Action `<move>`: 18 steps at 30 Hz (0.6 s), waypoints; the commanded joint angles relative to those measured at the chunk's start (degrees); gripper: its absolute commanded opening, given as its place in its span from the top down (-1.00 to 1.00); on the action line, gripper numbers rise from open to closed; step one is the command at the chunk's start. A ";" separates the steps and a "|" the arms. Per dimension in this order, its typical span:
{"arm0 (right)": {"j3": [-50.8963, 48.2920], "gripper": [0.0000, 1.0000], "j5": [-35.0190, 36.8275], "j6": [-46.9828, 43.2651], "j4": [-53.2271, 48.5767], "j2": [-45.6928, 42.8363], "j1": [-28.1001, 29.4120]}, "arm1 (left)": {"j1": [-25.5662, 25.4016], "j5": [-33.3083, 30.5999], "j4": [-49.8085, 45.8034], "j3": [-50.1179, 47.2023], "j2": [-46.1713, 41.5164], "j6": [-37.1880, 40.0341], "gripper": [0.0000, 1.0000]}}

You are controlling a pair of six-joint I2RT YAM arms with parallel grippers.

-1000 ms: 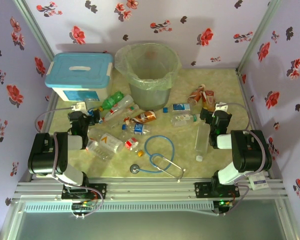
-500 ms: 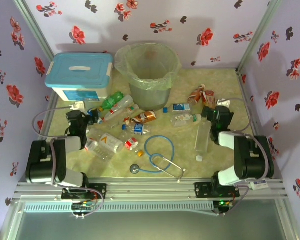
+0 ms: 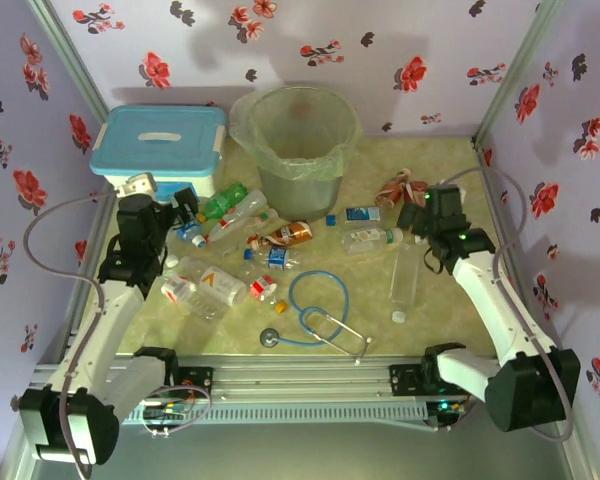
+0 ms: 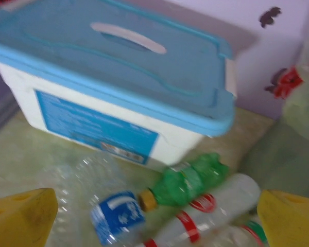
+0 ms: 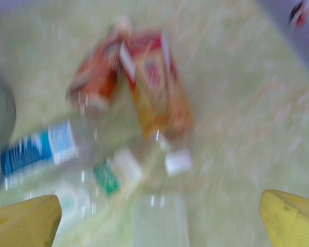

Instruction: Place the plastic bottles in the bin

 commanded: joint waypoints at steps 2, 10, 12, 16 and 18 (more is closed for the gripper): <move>0.83 -0.98 -2.07 7.91 -22.10 0.43 6.16 | -4.54 5.94 -9.21 1.11 0.70 -11.45 -0.99; -9.02 -0.97 -9.06 12.52 -16.03 1.72 7.72 | -10.26 6.79 -7.16 5.77 6.22 -12.35 -0.99; -10.87 -0.97 -11.41 13.32 -12.43 3.69 7.60 | -11.15 6.81 -6.91 6.55 7.30 -12.36 -0.99; -13.95 -0.94 -12.33 14.24 -8.24 6.66 7.60 | -11.87 6.82 -6.89 6.67 8.01 -12.49 -0.99; -15.36 -0.91 -11.62 14.49 -6.44 7.23 7.49 | -11.89 6.87 -6.49 6.34 8.16 -12.85 -0.99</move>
